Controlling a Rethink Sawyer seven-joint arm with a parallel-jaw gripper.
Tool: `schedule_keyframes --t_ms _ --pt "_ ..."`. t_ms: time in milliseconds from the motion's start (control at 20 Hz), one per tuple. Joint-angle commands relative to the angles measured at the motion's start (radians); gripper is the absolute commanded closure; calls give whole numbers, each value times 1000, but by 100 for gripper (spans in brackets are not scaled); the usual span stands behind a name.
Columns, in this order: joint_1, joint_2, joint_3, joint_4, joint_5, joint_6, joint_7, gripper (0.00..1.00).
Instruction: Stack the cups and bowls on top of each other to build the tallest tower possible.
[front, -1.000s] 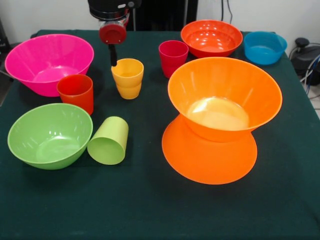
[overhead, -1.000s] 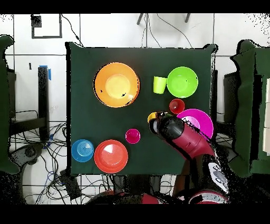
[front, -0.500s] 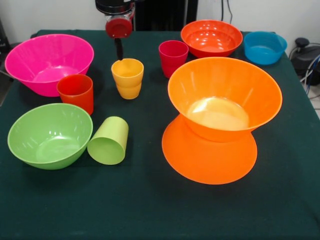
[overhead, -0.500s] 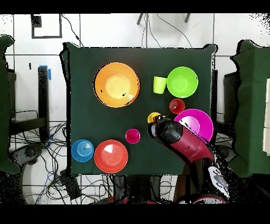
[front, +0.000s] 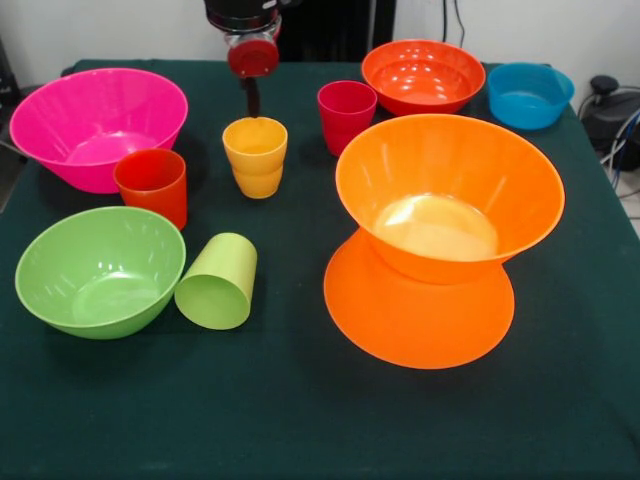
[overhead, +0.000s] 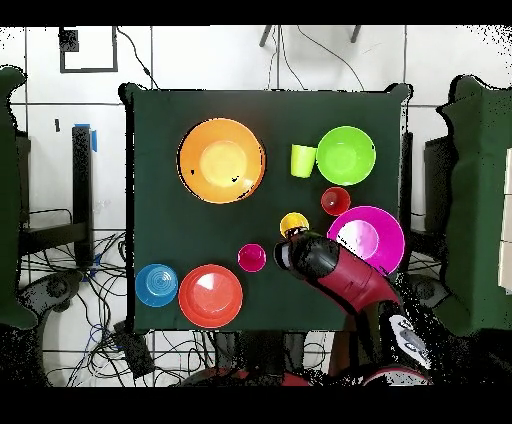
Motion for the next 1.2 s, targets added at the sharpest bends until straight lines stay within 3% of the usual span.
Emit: schedule_keyframes --t_ms 50,900,1150,1200 --pt "-21 93 135 53 -78 -119 2 0" --pt "-39 171 142 15 -154 -214 21 0" --pt "2 171 101 -12 -181 -216 25 0" --pt "9 170 93 -15 -187 -221 29 100"
